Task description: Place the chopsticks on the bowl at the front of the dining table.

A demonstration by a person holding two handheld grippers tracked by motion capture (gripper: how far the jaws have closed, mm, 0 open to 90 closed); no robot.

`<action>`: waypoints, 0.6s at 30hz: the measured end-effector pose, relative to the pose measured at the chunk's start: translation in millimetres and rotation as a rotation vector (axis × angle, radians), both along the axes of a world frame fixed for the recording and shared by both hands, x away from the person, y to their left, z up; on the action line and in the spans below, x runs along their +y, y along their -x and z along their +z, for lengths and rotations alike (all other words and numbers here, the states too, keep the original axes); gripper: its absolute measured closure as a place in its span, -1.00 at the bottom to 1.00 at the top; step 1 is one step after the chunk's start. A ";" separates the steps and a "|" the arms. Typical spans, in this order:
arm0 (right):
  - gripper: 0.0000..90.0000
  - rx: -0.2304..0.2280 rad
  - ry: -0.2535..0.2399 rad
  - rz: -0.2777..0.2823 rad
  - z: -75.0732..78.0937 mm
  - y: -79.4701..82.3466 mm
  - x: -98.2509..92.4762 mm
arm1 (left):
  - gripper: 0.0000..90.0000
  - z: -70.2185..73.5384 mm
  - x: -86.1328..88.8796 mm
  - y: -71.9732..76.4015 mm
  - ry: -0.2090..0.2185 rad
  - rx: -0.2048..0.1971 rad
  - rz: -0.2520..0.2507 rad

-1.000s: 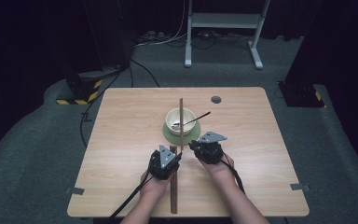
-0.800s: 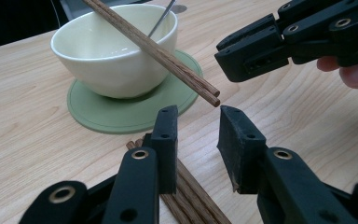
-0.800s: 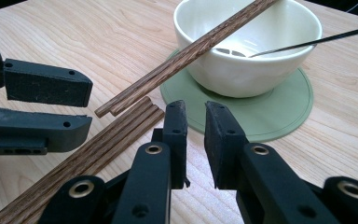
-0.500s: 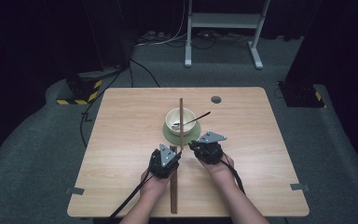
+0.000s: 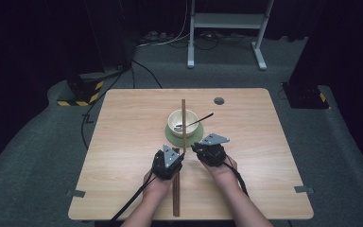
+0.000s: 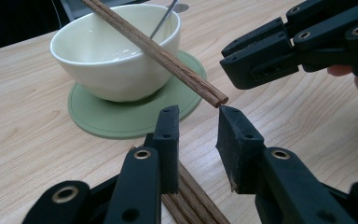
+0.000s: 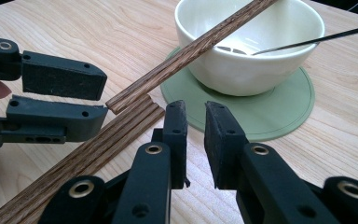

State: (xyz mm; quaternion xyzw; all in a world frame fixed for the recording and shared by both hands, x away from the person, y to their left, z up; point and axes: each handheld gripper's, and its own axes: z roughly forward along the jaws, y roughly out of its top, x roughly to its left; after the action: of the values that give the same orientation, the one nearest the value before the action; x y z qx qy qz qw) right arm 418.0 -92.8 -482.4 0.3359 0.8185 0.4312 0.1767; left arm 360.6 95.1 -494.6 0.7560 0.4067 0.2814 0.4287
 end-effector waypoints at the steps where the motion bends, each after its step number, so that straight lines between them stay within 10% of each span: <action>1: 0.76 0.001 -0.003 0.000 0.1 0.0 -0.1 | 0.53 0.0 0.5 0.1 -0.013 -0.005 -0.001; 18: 0.74 0.013 0.013 -0.003 -4.9 0.0 0.7 | 0.57 -8.5 16.6 3.7 0.001 0.006 0.021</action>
State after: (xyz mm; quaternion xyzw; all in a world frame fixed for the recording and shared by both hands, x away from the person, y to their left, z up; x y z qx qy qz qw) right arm 418.0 -92.1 -487.3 0.3386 0.8220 0.4234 0.1744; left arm 356.9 111.7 -503.0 0.7524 0.4161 0.2835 0.4246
